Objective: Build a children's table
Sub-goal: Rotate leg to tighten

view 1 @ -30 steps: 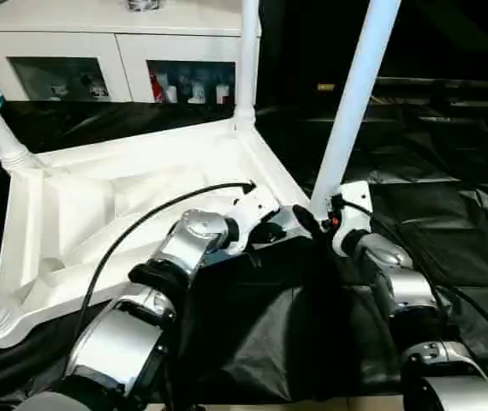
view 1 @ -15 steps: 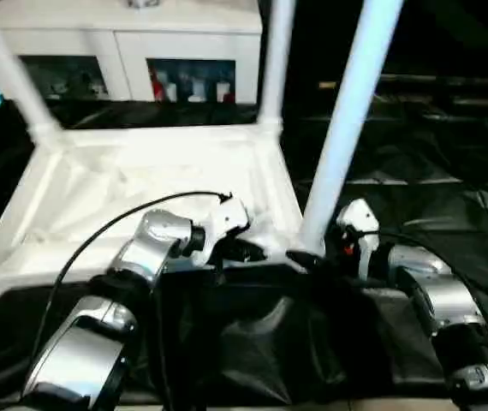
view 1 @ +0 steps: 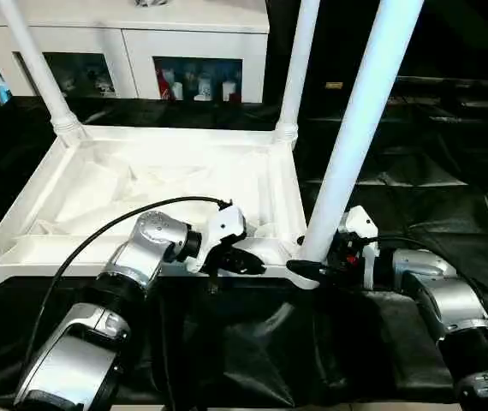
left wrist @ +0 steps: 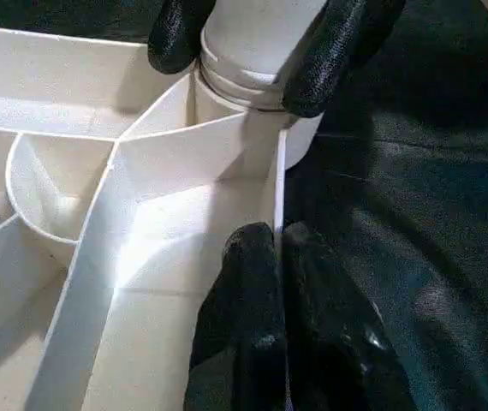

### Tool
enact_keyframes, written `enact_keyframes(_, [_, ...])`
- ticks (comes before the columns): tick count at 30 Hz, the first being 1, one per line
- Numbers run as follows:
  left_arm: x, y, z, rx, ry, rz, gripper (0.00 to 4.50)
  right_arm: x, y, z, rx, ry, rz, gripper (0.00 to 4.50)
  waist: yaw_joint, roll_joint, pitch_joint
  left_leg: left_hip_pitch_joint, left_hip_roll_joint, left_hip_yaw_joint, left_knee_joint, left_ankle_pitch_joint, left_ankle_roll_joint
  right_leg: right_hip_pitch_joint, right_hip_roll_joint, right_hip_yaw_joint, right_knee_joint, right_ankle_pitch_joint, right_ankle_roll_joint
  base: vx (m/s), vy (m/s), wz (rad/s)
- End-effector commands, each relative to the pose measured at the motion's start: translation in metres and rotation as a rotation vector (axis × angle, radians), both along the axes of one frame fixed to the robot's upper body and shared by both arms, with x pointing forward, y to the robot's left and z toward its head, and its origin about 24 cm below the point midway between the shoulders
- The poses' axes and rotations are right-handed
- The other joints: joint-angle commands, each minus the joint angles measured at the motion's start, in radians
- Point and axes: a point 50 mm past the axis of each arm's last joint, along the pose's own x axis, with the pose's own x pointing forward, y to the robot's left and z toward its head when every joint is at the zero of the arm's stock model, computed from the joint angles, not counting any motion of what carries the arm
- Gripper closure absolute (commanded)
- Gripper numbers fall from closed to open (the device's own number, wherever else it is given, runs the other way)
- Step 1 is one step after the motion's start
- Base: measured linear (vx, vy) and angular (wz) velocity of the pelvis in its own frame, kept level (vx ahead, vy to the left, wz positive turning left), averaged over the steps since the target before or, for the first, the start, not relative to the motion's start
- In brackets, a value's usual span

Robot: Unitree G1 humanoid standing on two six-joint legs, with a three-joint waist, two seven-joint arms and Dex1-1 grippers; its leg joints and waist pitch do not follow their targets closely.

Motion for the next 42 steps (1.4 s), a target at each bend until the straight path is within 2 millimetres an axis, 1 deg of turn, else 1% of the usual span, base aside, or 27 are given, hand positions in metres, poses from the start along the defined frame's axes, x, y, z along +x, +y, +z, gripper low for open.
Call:
enact_keyframes(1, [0.004, -0.016, 0.004, -0.069, -0.027, 0.062, 4.50, -0.009, 0.014, -0.012, 0.002, 0.052, 0.029, 1.83, -0.002, -0.016, -0.061, 0.028, 0.073, -0.032, -0.066, -0.206, 0.054, 0.031, -0.076, 0.046, -0.065, -0.184, -0.240, 0.000, 0.000, 0.00])
enact_keyframes(2, [0.006, -0.017, 0.004, -0.070, -0.035, 0.081, 4.50, -0.007, 0.014, -0.014, -0.009, 0.047, -0.004, 1.83, -0.001, -0.016, -0.061, 0.028, 0.073, -0.032, -0.066, -0.208, 0.052, 0.031, -0.077, 0.047, -0.066, -0.192, -0.238, 0.000, 0.000, 0.00])
enact_keyframes(3, [0.011, -0.022, 0.004, -0.067, -0.063, 0.142, 4.50, 0.000, 0.014, -0.021, -0.029, 0.038, -0.126, 1.84, -0.005, -0.015, -0.058, 0.029, 0.073, -0.034, -0.069, -0.227, 0.036, 0.025, -0.079, 0.049, -0.072, -0.231, -0.228, 0.000, 0.000, 0.00])
enact_keyframes(4, [0.013, -0.024, 0.004, -0.065, -0.074, 0.166, 4.50, 0.003, 0.014, -0.023, -0.036, 0.037, -0.174, 1.85, -0.008, -0.016, -0.058, 0.032, 0.070, -0.034, -0.069, -0.246, 0.028, 0.024, -0.078, 0.048, -0.074, -0.253, -0.224, 0.000, 0.000, 0.00])
enact_keyframes(5, [0.014, -0.024, 0.004, -0.064, -0.079, 0.177, 4.50, 0.004, 0.013, -0.024, -0.039, 0.037, -0.198, 1.85, -0.013, -0.018, -0.056, 0.032, 0.068, -0.037, -0.071, -0.272, 0.011, 0.024, -0.082, 0.048, -0.081, -0.310, -0.212, 0.000, 0.000, 0.00])
enact_keyframes(6, [0.018, -0.029, 0.003, -0.051, -0.097, 0.230, 4.50, 0.009, 0.014, -0.029, -0.053, 0.036, -0.295, 1.85, -0.014, -0.018, -0.056, 0.033, 0.068, -0.039, -0.072, -0.283, 0.003, 0.024, -0.083, 0.047, -0.083, -0.335, -0.204, 0.000, 0.000, 0.00])
enact_keyframes(7, [0.021, -0.031, 0.003, -0.041, -0.108, 0.264, 4.50, 0.012, 0.015, -0.031, -0.060, 0.038, -0.357, 1.85, -0.023, -0.019, -0.052, 0.035, 0.066, -0.042, -0.073, -0.312, -0.010, 0.021, -0.083, 0.047, -0.092, -0.395, -0.184, 0.000, 0.000, 0.00])
enact_keyframes(9, [0.026, -0.041, 0.002, -0.029, -0.127, 0.346, 4.50, 0.019, 0.020, -0.036, -0.057, 0.054, -0.481, 1.85, -0.029, -0.016, -0.052, 0.039, 0.066, -0.043, -0.074, -0.332, -0.020, 0.015, -0.082, 0.048, -0.097, -0.425, -0.169, 0.000, 0.000, 0.00])
enact_keyframes(10, [0.028, -0.044, 0.002, -0.024, -0.132, 0.375, 4.50, 0.021, 0.022, -0.037, -0.055, 0.063, -0.523, 1.85, -0.029, -0.016, -0.053, 0.038, 0.066, -0.046, -0.075, -0.338, -0.022, 0.018, -0.083, 0.047, -0.098, -0.433, -0.163, 0.000, 0.000, 0.00])
enact_keyframes(12, [0.029, -0.051, 0.003, -0.017, -0.144, 0.401, 4.50, 0.024, 0.028, -0.038, -0.043, 0.084, -0.576, 1.85, -0.028, -0.015, -0.054, 0.038, 0.065, -0.045, -0.075, -0.336, -0.017, 0.018, -0.082, 0.048, -0.100, -0.427, -0.158, 0.000, 0.000, 0.00])
enact_keyframes(13, [0.030, -0.053, 0.003, -0.015, -0.148, 0.409, 4.50, 0.025, 0.030, -0.039, -0.038, 0.091, -0.592, 1.85, -0.030, -0.014, -0.054, 0.037, 0.066, -0.045, -0.077, -0.329, -0.015, 0.018, -0.079, 0.049, -0.097, -0.395, -0.161, 0.000, 0.000, 0.00])
enact_keyframes(15, [0.029, -0.058, 0.003, -0.015, -0.150, 0.409, 4.50, 0.025, 0.039, -0.038, -0.015, 0.101, -0.566, 1.85, -0.028, -0.012, -0.055, 0.036, 0.066, -0.043, -0.076, -0.323, -0.008, 0.020, -0.080, 0.049, -0.096, -0.366, -0.165, 0.000, 0.000, 0.00])
enact_keyframes(16, [0.028, -0.064, 0.003, -0.021, -0.151, 0.394, 4.50, 0.025, 0.052, -0.035, 0.009, 0.084, -0.500, 1.50, -0.027, -0.011, -0.056, 0.035, 0.065, -0.043, -0.075, -0.319, -0.005, 0.021, -0.079, 0.049, -0.095, -0.354, -0.168, 0.000, 0.000, 0.00])
enact_keyframes(17, [0.028, -0.064, 0.003, -0.022, -0.151, 0.392, 4.50, 0.025, 0.054, -0.034, 0.012, 0.082, -0.491, 1.29, -0.027, -0.012, -0.057, 0.033, 0.064, -0.042, -0.075, -0.307, -0.001, 0.023, -0.078, 0.049, -0.092, -0.329, -0.172, 0.000, 0.000, 0.00])
enact_keyframes(19, [0.026, -0.066, 0.003, -0.022, -0.153, 0.350, 4.50, 0.024, 0.064, -0.027, 0.054, 0.057, -0.401, 1.09, -0.026, -0.012, -0.057, 0.032, 0.065, -0.041, -0.074, -0.303, 0.005, 0.024, -0.078, 0.049, -0.090, -0.311, -0.177, 0.000, 0.000, 0.00])
enact_keyframes(20, [0.026, -0.064, 0.003, -0.017, -0.156, 0.332, 4.50, 0.024, 0.063, -0.025, 0.048, 0.039, -0.377, 1.09, -0.026, -0.013, -0.058, 0.030, 0.064, -0.042, -0.074, -0.298, 0.010, 0.027, -0.079, 0.049, -0.088, -0.301, -0.180, 0.000, 0.000, 0.00])
enact_keyframes(22, [0.024, -0.060, 0.002, -0.011, -0.155, 0.275, 4.50, 0.023, 0.060, -0.021, 0.041, 0.021, -0.322, 0.69, -0.025, -0.014, -0.058, 0.030, 0.065, -0.042, -0.074, -0.295, 0.015, 0.028, -0.079, 0.048, -0.088, -0.302, -0.182, 0.000, 0.000, 0.00])
enact_keyframes(24, [0.021, -0.056, 0.002, -0.014, -0.144, 0.235, 4.50, 0.021, 0.056, -0.018, 0.044, 0.010, -0.276, 0.65, -0.024, -0.014, -0.057, 0.030, 0.066, -0.041, -0.074, -0.285, 0.023, 0.028, -0.079, 0.048, -0.088, -0.294, -0.185, 0.000, 0.000, 0.00])
enact_keyframes(27, [0.016, -0.047, 0.003, -0.032, -0.123, 0.149, 4.50, 0.016, 0.044, -0.012, 0.036, -0.009, -0.168, 0.65, -0.019, -0.016, -0.061, 0.024, 0.068, -0.040, -0.071, -0.237, 0.049, 0.038, -0.078, 0.046, -0.077, -0.219, -0.203, 0.000, 0.000, 0.00])
enact_keyframes(29, [0.015, -0.044, 0.003, -0.034, -0.115, 0.127, 4.50, 0.015, 0.041, -0.010, 0.032, -0.013, -0.142, 0.65, -0.019, -0.014, -0.061, 0.023, 0.069, -0.037, -0.068, -0.215, 0.059, 0.036, -0.076, 0.045, -0.071, -0.180, -0.221, 0.000, 0.000, 0.00])
enact_keyframes(30, [0.012, -0.038, 0.002, -0.034, -0.099, 0.090, 4.50, 0.012, 0.033, -0.007, 0.020, -0.022, -0.099, 0.65, -0.018, -0.013, -0.063, 0.025, 0.069, -0.035, -0.067, -0.213, 0.060, 0.035, -0.074, 0.045, -0.070, -0.173, -0.226, 0.000, 0.000, 0.00])
enact_keyframes(31, [0.010, -0.032, 0.002, -0.024, -0.083, 0.064, 4.50, 0.010, 0.025, -0.004, 0.015, -0.022, -0.058, 0.65, -0.016, -0.015, -0.063, 0.023, 0.069, -0.035, -0.066, -0.208, 0.063, 0.040, -0.075, 0.044, -0.067, -0.161, -0.235, 0.000, 0.000, 0.00])
enact_keyframes(33, [0.008, -0.023, 0.002, -0.023, -0.063, 0.035, 4.50, 0.007, 0.015, 0.000, 0.012, -0.019, -0.009, 0.65, -0.015, -0.012, -0.063, 0.024, 0.071, -0.033, -0.064, -0.205, 0.075, 0.038, -0.073, 0.044, -0.064, -0.140, -0.248, 0.000, 0.000, 0.00])
enact_keyframes(36, [0.006, -0.016, 0.004, -0.031, -0.048, 0.001, 4.50, 0.004, 0.008, 0.003, 0.002, -0.011, 0.033, 0.65, -0.013, -0.011, -0.067, 0.024, 0.073, -0.032, -0.061, -0.183, 0.081, 0.037, -0.072, 0.043, -0.056, -0.097, -0.265, 0.000, 0.000, 0.00])
enact_keyframes(40, [0.004, -0.009, 0.009, -0.045, -0.037, -0.029, 4.50, 0.000, 0.004, 0.004, -0.004, 0.007, 0.086, 0.65, -0.011, -0.010, -0.064, 0.026, 0.073, -0.031, -0.061, -0.195, 0.077, 0.034, -0.074, 0.044, -0.059, -0.114, -0.274, 0.000, 0.000, 0.00])
enact_keyframes(41, [0.003, -0.008, 0.009, -0.045, -0.034, -0.032, 4.50, 0.000, 0.004, 0.005, -0.002, 0.011, 0.093, 0.80, -0.010, -0.010, -0.064, 0.026, 0.074, -0.031, -0.063, -0.200, 0.071, 0.034, -0.074, 0.044, -0.060, -0.127, -0.271, 0.000, 0.000, 0.00])
enact_keyframes(42, [0.003, -0.008, 0.010, -0.045, -0.033, -0.034, 4.50, 0.000, 0.004, 0.005, 0.000, 0.014, 0.096, 0.80, -0.009, -0.011, -0.064, 0.026, 0.074, -0.032, -0.063, -0.204, 0.067, 0.034, -0.075, 0.044, -0.060, -0.132, -0.270, 0.000, 0.000, 0.00])
